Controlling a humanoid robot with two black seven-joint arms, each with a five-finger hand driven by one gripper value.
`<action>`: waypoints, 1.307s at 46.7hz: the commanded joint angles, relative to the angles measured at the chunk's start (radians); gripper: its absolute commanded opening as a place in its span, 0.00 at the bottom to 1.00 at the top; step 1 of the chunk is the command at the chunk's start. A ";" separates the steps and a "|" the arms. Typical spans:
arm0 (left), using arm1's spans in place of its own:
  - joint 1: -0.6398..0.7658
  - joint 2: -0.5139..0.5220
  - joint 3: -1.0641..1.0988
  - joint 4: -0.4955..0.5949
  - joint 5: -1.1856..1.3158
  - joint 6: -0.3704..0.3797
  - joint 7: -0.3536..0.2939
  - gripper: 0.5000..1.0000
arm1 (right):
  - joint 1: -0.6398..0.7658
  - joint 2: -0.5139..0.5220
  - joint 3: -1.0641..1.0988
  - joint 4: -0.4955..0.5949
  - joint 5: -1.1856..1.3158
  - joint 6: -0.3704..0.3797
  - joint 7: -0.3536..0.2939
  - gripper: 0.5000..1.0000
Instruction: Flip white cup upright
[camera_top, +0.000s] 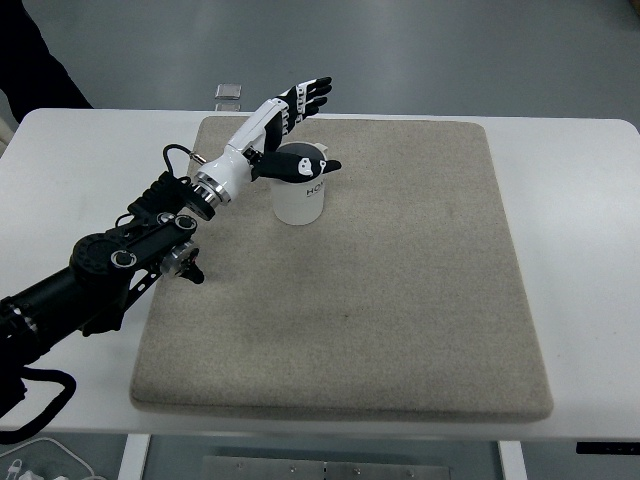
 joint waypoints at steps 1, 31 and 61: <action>-0.003 0.012 -0.018 -0.020 0.000 -0.002 0.000 0.99 | 0.000 0.000 0.000 0.000 0.000 0.000 0.000 0.86; -0.086 0.049 -0.132 0.189 -0.425 -0.057 0.000 0.99 | -0.001 0.000 0.000 0.000 0.000 0.000 0.000 0.86; -0.072 0.064 -0.137 0.267 -0.845 -0.209 0.209 0.99 | -0.001 0.000 0.002 0.000 0.000 0.000 0.000 0.86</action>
